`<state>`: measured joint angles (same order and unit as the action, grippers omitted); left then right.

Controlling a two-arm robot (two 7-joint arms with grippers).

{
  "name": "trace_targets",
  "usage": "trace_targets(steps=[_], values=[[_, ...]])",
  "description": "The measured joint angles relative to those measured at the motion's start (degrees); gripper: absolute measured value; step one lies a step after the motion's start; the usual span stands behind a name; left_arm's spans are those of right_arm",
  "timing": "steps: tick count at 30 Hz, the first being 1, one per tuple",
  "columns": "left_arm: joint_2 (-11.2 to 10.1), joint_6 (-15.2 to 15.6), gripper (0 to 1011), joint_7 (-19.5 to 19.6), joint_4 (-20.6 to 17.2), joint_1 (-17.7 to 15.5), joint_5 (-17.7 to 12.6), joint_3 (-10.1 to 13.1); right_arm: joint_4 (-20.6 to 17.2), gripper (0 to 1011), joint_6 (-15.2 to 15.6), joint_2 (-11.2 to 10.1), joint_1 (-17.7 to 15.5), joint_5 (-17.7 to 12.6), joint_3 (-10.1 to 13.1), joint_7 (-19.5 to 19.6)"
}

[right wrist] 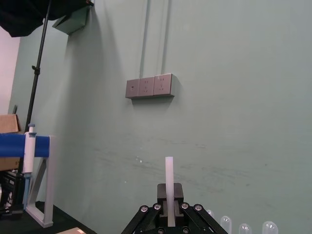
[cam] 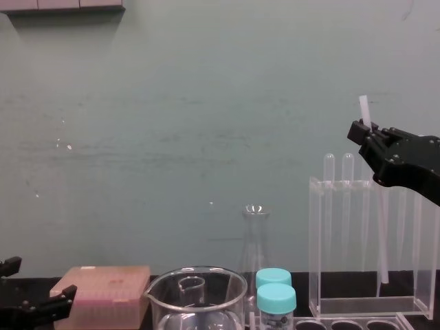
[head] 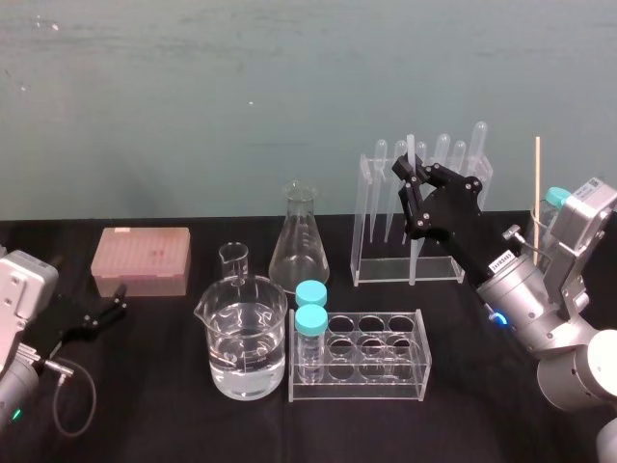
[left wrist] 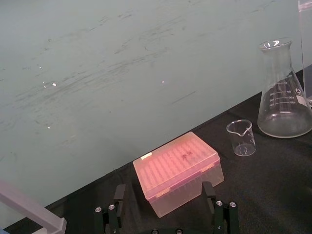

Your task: Pick up the stirring rod with one hand, then place it down.

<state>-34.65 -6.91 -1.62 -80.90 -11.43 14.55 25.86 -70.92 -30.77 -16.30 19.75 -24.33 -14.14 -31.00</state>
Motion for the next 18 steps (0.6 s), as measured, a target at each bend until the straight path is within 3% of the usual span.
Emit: trace_targets(steps=[7,18], values=[[0.0,0.0,1000,0.0,0.0,0.0,0.0,0.0,-0.8,67,0.0,0.01,-0.47,-0.73,0.46,-1.96],[0.0,0.0,1000,0.0,0.0,0.0,0.0,0.0,-3.56,67,1.75,-1.63,-2.49,-2.55,0.0,-6.21]])
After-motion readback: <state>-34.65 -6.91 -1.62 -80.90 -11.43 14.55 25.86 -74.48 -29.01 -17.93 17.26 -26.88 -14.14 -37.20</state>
